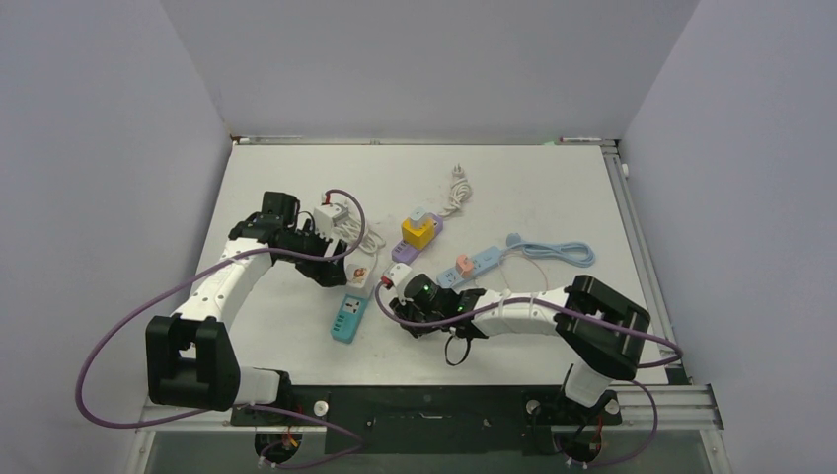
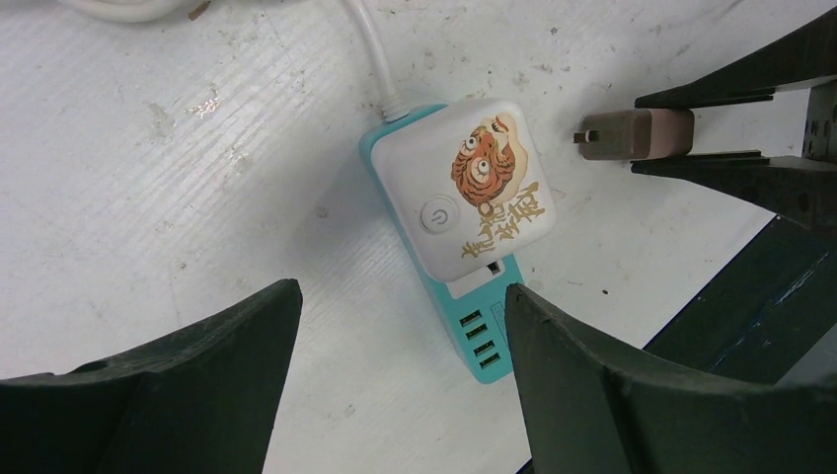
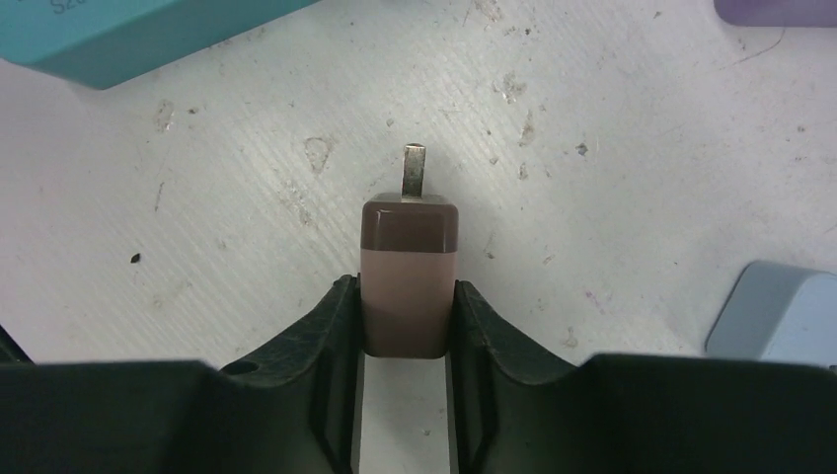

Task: Insert the plug
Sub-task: Pick up the plug from the center of the board.

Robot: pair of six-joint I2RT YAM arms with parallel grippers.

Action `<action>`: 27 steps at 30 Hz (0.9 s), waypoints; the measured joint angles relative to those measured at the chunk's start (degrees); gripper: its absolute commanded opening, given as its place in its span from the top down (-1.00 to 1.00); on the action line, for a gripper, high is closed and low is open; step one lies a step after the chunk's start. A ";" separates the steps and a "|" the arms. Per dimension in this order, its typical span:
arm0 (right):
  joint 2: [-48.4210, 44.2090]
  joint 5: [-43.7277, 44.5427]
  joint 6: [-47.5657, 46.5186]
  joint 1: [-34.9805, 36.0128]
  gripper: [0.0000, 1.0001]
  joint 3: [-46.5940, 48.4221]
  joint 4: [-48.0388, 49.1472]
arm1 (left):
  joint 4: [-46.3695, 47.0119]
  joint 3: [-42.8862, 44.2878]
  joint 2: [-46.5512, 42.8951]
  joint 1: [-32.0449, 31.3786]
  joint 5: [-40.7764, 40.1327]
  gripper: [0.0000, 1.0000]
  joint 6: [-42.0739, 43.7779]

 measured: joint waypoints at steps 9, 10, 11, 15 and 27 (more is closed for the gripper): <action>-2.73 0.31 -0.76 0.00 0.89 -1.42 1.73 | -0.57 0.26 0.07 0.02 -0.17 -0.43 0.22; -2.91 0.24 -1.60 -0.07 0.89 -1.18 1.46 | -0.74 0.52 0.15 0.02 -0.15 -0.41 0.20; -2.93 0.11 -2.64 -0.37 0.89 -0.57 0.76 | -0.92 0.92 0.28 0.02 -0.17 -0.40 0.15; -2.93 -2.71 -9.16 -2.71 0.89 3.56 -2.54 | -0.52 2.40 1.60 -0.35 -0.35 -0.39 -0.13; 2.08 -13.20 -26.27 -10.58 0.89 15.56 -12.26 | 0.11 2.49 5.25 -2.03 -1.90 -0.35 -1.14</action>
